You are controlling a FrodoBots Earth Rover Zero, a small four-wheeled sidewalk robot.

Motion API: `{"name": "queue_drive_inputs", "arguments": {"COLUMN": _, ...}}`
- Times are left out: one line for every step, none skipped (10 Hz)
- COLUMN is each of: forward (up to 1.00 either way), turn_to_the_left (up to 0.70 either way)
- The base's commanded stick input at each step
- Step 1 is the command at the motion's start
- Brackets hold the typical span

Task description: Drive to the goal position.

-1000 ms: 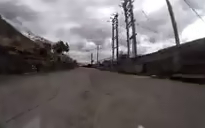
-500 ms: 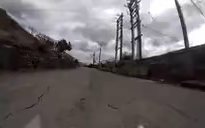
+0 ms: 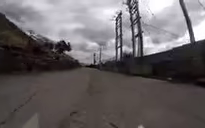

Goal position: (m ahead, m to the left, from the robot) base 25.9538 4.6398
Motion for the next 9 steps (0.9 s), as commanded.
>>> {"name": "queue_drive_inputs", "arguments": {"forward": 1.0, "turn_to_the_left": 0.0}}
{"name": "queue_drive_inputs", "arguments": {"forward": 1.0, "turn_to_the_left": 0.0}}
{"name": "queue_drive_inputs", "arguments": {"forward": 1.0, "turn_to_the_left": 0.0}}
{"name": "queue_drive_inputs", "arguments": {"forward": 1.0, "turn_to_the_left": 0.0}}
{"name": "queue_drive_inputs", "arguments": {"forward": 1.0, "turn_to_the_left": 0.0}}
{"name": "queue_drive_inputs", "arguments": {"forward": 1.0, "turn_to_the_left": 0.0}}
{"name": "queue_drive_inputs", "arguments": {"forward": 1.0, "turn_to_the_left": 0.0}}
{"name": "queue_drive_inputs", "arguments": {"forward": 1.0, "turn_to_the_left": 0.0}}
{"name": "queue_drive_inputs", "arguments": {"forward": 1.0, "turn_to_the_left": 0.0}}
